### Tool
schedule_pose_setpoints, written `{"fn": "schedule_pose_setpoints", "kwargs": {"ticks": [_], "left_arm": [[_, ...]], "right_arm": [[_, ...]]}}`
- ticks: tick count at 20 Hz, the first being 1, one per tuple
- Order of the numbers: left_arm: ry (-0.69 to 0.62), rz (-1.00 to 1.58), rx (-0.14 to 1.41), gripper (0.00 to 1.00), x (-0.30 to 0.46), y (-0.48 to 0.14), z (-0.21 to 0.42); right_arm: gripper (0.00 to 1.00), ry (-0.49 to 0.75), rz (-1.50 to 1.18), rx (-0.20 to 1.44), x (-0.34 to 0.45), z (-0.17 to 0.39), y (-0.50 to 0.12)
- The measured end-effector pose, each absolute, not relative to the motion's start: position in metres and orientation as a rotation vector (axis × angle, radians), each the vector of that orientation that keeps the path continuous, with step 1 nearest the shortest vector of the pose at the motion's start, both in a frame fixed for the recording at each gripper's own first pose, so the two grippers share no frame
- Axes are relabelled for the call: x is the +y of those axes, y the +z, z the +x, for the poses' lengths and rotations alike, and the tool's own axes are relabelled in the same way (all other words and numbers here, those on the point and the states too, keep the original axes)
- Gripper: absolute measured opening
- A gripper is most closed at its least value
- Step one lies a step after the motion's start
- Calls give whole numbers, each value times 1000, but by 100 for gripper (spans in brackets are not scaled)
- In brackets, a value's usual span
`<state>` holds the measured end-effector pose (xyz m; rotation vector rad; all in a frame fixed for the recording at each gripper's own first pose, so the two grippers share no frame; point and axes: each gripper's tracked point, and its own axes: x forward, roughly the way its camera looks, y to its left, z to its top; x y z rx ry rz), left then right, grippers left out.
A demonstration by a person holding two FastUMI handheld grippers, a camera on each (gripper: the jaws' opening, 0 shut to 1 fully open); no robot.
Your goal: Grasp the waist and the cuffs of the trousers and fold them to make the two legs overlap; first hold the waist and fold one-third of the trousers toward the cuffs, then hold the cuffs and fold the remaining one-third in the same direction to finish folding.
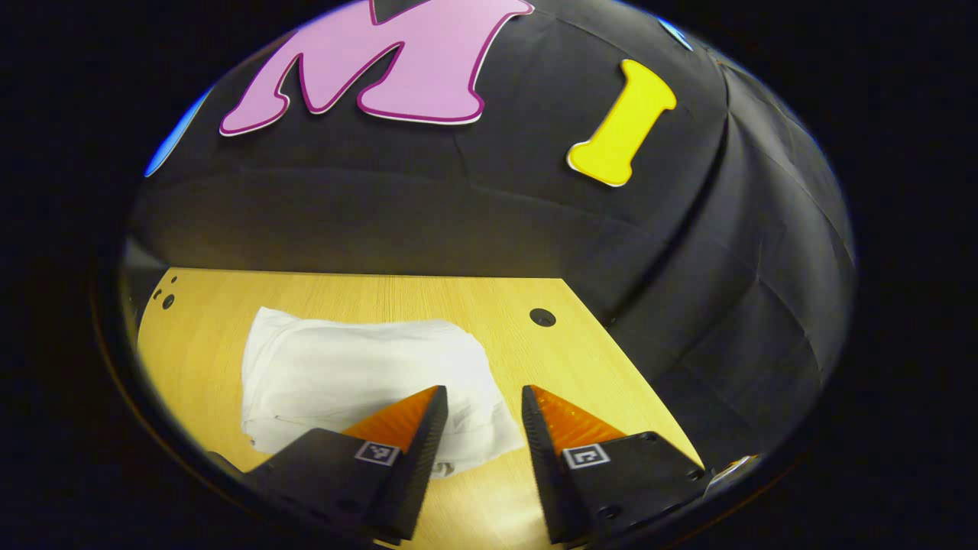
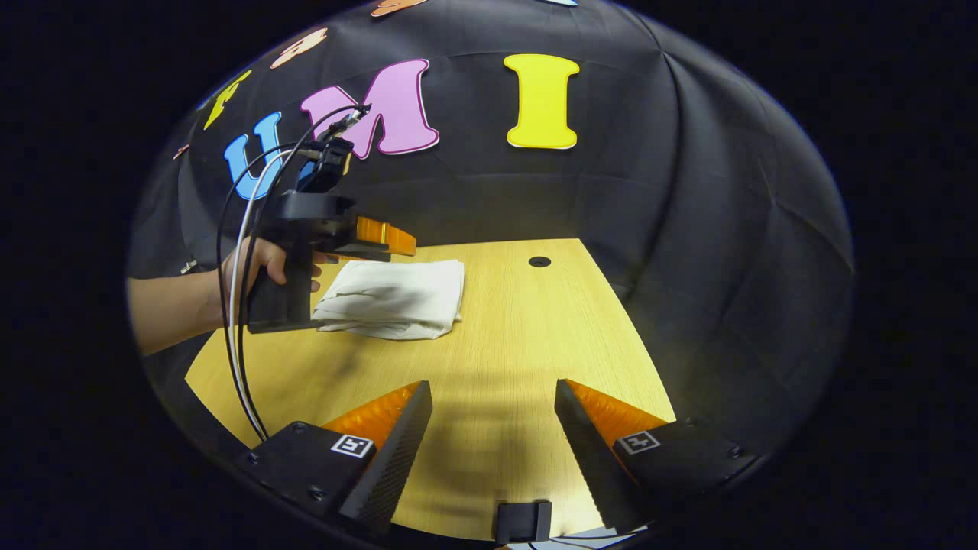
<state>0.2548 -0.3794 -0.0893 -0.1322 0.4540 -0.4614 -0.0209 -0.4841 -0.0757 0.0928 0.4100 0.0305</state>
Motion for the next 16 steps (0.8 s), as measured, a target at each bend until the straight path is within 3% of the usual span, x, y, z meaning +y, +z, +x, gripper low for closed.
{"fn": "schedule_pose_setpoints", "kwargs": {"ticks": [2,3,16], "left_arm": [[-472,-91,416,81,-362,-81,238],[-463,-67,390,95,-349,-74,229],[-231,-39,167,95,-128,-39,34]], "right_arm": [[100,27,88,402,-477,-23,-72],[99,27,84,398,-471,-25,-70],[99,-10,77,293,-371,-80,-23]]}}
